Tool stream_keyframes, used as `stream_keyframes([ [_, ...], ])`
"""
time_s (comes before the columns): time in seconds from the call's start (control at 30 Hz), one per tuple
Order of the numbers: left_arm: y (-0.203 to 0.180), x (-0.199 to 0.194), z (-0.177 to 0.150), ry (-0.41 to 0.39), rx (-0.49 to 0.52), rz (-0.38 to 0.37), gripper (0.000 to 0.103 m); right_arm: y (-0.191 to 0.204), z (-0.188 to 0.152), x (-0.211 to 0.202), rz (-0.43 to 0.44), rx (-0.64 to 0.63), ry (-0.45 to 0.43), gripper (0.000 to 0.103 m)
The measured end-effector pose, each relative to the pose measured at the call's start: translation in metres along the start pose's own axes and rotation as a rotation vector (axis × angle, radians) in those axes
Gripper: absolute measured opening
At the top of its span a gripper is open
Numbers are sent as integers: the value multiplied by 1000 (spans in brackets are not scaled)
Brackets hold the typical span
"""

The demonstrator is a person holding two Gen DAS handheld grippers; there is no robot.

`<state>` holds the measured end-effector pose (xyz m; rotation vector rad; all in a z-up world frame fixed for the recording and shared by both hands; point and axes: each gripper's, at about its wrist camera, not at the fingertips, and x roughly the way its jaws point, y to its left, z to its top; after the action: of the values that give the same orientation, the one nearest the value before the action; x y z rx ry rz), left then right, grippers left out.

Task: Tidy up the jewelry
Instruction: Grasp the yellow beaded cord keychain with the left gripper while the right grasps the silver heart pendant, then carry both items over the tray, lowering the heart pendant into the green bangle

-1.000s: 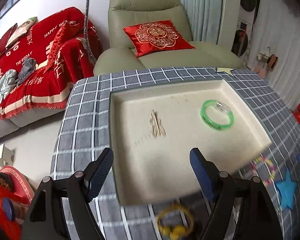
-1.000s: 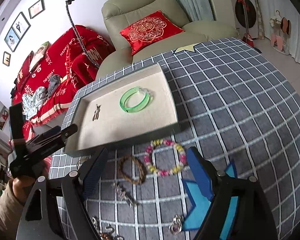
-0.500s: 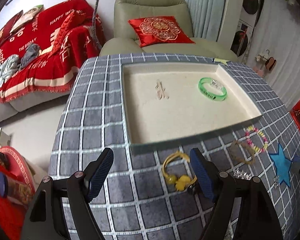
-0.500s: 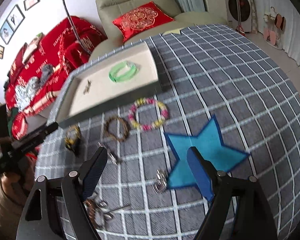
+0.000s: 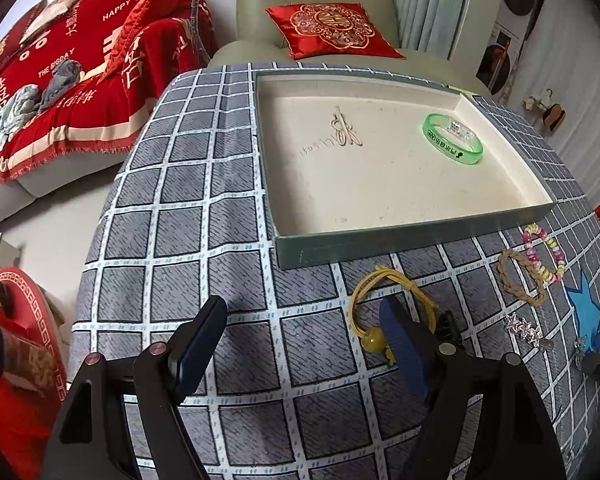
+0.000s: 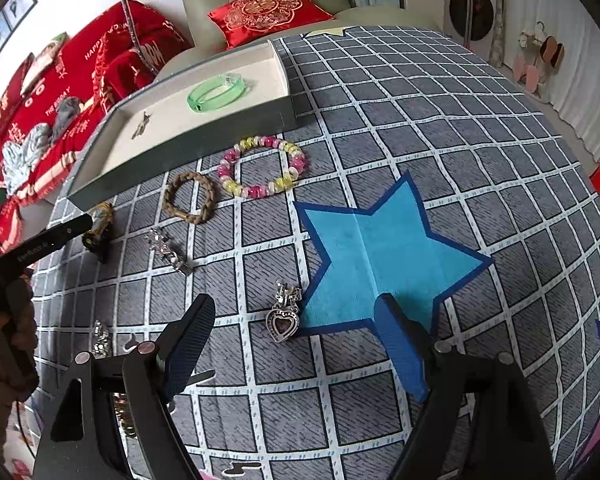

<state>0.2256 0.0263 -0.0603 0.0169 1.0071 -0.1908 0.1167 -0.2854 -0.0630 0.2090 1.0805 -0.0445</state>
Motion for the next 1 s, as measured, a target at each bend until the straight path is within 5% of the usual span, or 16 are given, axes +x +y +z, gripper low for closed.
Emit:
stream_keyframes([
  [0.23,-6,5,-2,5,15,7,92,9,-2,3,-49,-36,-8,84],
  [0.5,-18,1,-6,-5,61,7,83,24,-5,3,-122,-111,-19,60],
  [0.67,-25,-4,-7,-11,98,-10,61,27,-6,2,-126,-124,-15,54],
  [0.8,-31,-8,-10,-14,132,-30,27,31,-6,2,-124,-129,-15,48],
  [0.93,-30,-11,-12,-17,122,-50,25,33,-6,1,-124,-130,-20,19],
  [1.0,-27,-14,-13,-15,98,-77,17,33,-7,1,-123,-125,-23,19],
])
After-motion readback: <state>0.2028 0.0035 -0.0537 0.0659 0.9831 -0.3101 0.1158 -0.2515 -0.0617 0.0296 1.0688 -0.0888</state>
